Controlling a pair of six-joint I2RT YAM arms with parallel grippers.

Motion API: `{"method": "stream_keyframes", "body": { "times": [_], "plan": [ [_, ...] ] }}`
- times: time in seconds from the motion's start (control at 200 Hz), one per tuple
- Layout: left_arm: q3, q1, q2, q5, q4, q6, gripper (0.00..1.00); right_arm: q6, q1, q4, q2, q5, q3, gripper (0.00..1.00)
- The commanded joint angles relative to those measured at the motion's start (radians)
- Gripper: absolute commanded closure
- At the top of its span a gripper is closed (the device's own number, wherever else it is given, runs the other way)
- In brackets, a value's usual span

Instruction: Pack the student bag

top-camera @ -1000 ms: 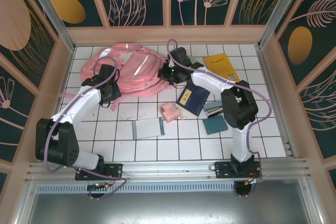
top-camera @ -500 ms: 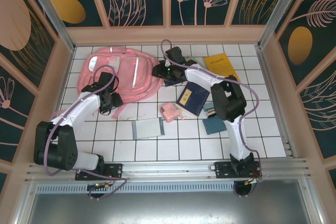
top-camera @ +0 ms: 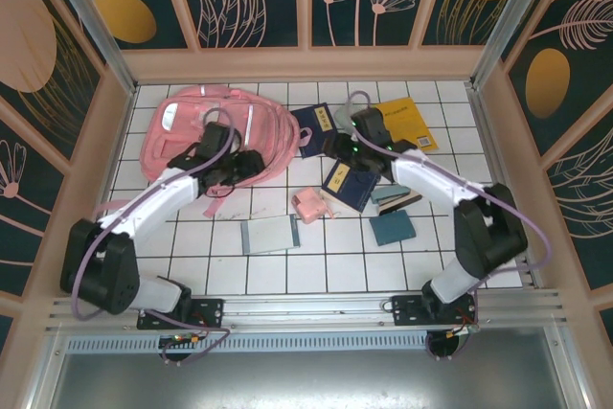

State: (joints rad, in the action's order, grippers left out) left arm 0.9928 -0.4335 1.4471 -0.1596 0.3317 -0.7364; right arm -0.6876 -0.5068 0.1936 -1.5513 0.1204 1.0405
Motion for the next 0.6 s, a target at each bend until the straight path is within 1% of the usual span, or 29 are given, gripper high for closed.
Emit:
{"method": "stream_keyframes", "body": {
  "times": [0.0,0.155,0.29,0.38,0.485,0.595],
  "plan": [
    [0.099,-0.087,0.1,-0.045,-0.128,-0.012,0.48,-0.083,0.038,-0.056,0.063,-0.033,-0.142,0.43],
    [0.242,-0.17,0.259,-0.057,-0.123,0.02,0.48,-0.136,0.053,-0.077,0.094,-0.025,-0.24,0.43],
    [0.324,-0.209,0.382,-0.089,-0.131,0.04,0.49,-0.172,0.059,-0.127,0.087,0.0,-0.295,0.43],
    [0.377,-0.233,0.45,-0.102,-0.121,0.06,0.51,-0.195,0.065,-0.126,0.067,0.004,-0.315,0.45],
    [0.447,-0.258,0.533,-0.097,-0.079,0.094,0.52,-0.212,0.07,-0.081,0.059,-0.043,-0.321,0.45],
    [0.471,-0.265,0.591,-0.092,-0.069,0.11,0.52,-0.217,0.087,-0.041,0.061,-0.085,-0.33,0.45]
  ]
}}
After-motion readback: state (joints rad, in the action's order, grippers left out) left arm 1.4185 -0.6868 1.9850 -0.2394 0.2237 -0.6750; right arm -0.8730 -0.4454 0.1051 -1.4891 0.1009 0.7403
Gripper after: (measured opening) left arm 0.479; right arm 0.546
